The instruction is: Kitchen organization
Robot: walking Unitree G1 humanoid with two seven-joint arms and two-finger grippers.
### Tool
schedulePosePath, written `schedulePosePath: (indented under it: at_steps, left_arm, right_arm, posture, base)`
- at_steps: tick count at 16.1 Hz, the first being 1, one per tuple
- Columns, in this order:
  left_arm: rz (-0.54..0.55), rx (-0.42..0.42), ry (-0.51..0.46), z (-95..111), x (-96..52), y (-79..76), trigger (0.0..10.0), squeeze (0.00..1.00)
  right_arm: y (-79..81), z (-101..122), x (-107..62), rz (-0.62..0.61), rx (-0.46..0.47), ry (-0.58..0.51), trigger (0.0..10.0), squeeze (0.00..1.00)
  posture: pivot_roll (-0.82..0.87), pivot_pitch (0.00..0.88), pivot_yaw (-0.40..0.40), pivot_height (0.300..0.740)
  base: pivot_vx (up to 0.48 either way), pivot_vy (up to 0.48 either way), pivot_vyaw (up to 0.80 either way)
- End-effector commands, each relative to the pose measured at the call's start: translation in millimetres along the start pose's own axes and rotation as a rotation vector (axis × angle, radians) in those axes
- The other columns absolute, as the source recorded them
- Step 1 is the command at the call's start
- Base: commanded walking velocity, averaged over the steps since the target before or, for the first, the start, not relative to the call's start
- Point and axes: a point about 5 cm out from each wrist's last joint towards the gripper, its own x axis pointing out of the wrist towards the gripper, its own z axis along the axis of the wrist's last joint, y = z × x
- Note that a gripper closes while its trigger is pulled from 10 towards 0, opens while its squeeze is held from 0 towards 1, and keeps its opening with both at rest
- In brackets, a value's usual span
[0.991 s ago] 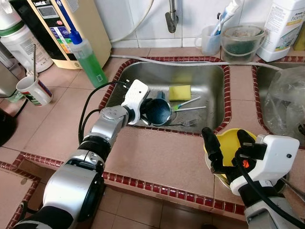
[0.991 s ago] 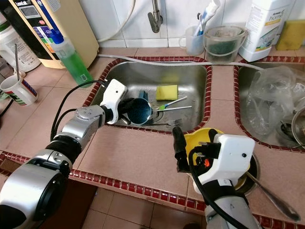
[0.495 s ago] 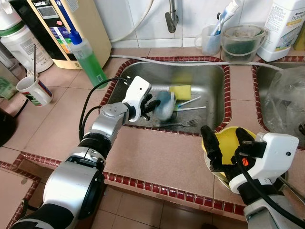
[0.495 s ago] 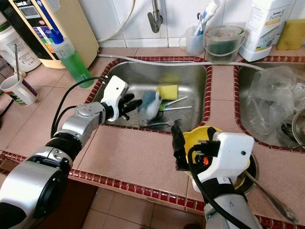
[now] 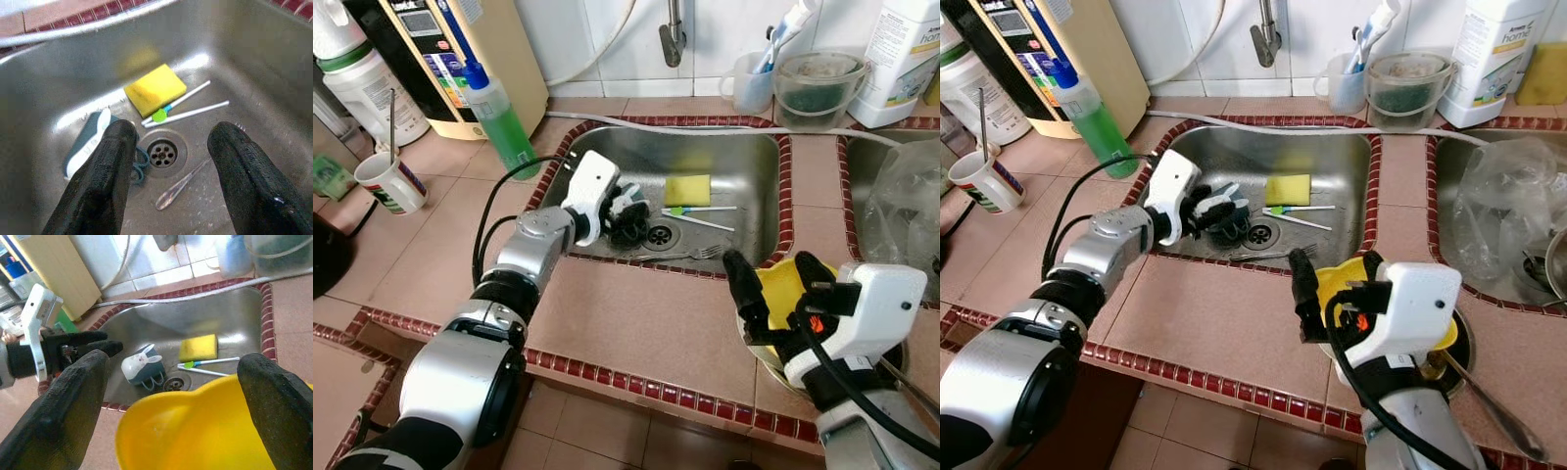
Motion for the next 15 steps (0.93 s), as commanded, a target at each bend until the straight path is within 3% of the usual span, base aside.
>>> schedulePosePath:
  at_steps: [1, 7, 11, 12, 13, 15]
  left_arm:
    - [0.020, 0.012, -0.021, 10, -5.0, 10.1, 10.0, 1.00]
    - [0.009, -0.002, -0.131, 33, -11.9, 13.6, 10.0, 1.00]
    - [0.013, -0.028, -0.245, 38, -23.5, 7.0, 10.0, 1.00]
    - [0.019, -0.025, -0.271, 37, -27.6, 3.7, 10.0, 0.38]
    - [0.019, -0.038, -0.292, 34, -32.3, -1.7, 10.0, 0.00]
    - [0.031, -0.042, -0.319, 33, -38.0, -9.0, 10.0, 0.00]
  right_arm:
    - [1.9, 0, 2.0, 0.031, 0.015, -0.007, 10.0, 0.00]
    - [-3.2, 11, 22.7, 0.117, 0.006, -0.103, 10.0, 0.00]
    - [-12.3, 16, 37.2, 0.141, -0.051, -0.174, 10.0, 0.00]
    - [-15.0, 15, 40.7, 0.136, -0.057, -0.183, 10.0, 0.00]
    - [-17.2, 15, 43.5, 0.141, -0.064, -0.202, 10.0, 0.00]
    - [-19.9, 11, 47.6, 0.133, -0.072, -0.212, 10.0, 0.00]
  posture:
    - [-0.29, 0.115, 0.207, 0.740]
    - [-0.22, 0.054, 0.158, 0.740]
    - [-0.18, 0.027, 0.120, 0.740]
    - [-0.17, 0.023, 0.114, 0.740]
    - [-0.16, 0.019, 0.106, 0.740]
    - [-0.15, 0.013, 0.096, 0.740]
  base:
    - [0.000, 0.000, 0.00]
    - [0.000, 0.000, 0.00]
    - [0.000, 0.000, 0.00]
    - [0.000, 0.000, 0.00]
    - [0.000, 0.000, 0.00]
    - [0.000, 0.000, 0.00]
